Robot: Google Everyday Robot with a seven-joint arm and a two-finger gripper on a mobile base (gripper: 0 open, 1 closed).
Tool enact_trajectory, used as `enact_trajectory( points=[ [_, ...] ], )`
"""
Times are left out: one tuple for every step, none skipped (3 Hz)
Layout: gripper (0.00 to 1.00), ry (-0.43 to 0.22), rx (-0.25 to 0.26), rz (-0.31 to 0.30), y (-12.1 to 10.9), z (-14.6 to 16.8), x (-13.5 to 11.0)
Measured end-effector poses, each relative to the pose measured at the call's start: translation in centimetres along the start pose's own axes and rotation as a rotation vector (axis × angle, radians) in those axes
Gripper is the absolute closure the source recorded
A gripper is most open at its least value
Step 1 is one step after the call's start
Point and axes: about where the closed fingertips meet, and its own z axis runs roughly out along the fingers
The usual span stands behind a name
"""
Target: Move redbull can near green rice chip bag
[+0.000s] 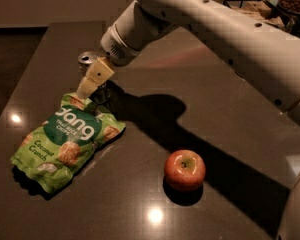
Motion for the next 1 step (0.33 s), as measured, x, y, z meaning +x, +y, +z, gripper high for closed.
enact_trajectory(
  points=[
    [0.00,0.000,0.000,0.000,0.00,0.01,0.00]
  ],
)
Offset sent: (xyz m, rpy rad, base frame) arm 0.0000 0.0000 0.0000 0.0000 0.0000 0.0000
